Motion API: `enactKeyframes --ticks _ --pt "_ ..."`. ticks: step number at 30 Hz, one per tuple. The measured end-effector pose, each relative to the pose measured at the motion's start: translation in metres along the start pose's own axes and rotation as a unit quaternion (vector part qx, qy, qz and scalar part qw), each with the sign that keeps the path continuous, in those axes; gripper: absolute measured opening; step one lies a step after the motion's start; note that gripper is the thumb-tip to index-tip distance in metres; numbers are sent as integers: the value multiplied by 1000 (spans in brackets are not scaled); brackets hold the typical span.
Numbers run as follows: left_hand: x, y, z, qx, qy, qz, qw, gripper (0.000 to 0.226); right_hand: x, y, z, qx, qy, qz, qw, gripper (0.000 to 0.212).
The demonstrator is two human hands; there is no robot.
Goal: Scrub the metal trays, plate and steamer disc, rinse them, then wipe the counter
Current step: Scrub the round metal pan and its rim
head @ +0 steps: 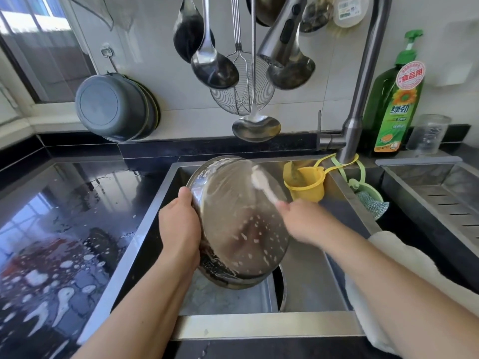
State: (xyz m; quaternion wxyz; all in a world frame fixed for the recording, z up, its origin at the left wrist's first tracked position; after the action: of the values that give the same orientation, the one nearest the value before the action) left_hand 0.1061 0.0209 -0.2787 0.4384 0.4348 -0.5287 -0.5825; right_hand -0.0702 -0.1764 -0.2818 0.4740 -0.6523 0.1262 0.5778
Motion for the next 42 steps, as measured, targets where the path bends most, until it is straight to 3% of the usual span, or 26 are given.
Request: enactKeyframes --ticks 3,4,8,13,16,18,22,25,27,28,33,38,42 --pt "-2 -4 -2 -20 1 -4 1000 40 44 -42 33 -121 -97 -15 988 58" --pt "-2 -8 -4 -35 -4 1 999 36 43 -44 35 -124 -101 -16 987 59" --pt "0 -14 -4 -69 -17 29 997 36 1 -5 -6 5 -3 -27 1000 59" --pt "1 -12 -3 -58 -13 18 998 32 45 -43 40 -121 -126 -16 984 57" --pt "1 -14 -5 -63 -26 22 997 34 -2 -8 3 10 -19 -53 998 59" --pt "1 -2 0 -22 -21 12 999 34 -18 8 0 68 19 -90 993 61" --pt "7 12 8 48 -22 -9 999 47 4 -20 17 -4 -24 -152 988 57" --pt "3 14 8 46 -11 0 999 52 1 18 2 121 -11 -197 973 54" --pt "-3 16 5 49 3 5 999 54 11 40 10 216 -52 -251 942 50" --pt "-5 17 3 51 5 8 999 54 17 41 12 222 -66 -268 935 50" --pt "3 22 9 73 -4 3 997 53 28 8 5 113 -58 -288 949 52" --pt "-3 20 6 69 12 20 997 49 26 32 14 206 -72 -342 914 49" --pt "3 16 6 64 0 30 998 49 31 0 13 88 -69 -319 941 52"
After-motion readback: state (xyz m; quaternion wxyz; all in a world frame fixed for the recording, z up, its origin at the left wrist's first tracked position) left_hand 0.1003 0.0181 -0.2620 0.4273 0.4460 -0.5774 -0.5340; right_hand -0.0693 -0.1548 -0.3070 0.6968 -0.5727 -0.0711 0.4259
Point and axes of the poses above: each hand's wrist, its own z-axis away from the middle knuckle, its own x-axis out of the palm, y = z × x, the point moved 9 cm from there along -z, towards the middle knuckle, and after that the axes turned 3 degrees about -z, right-handed, at the moved point
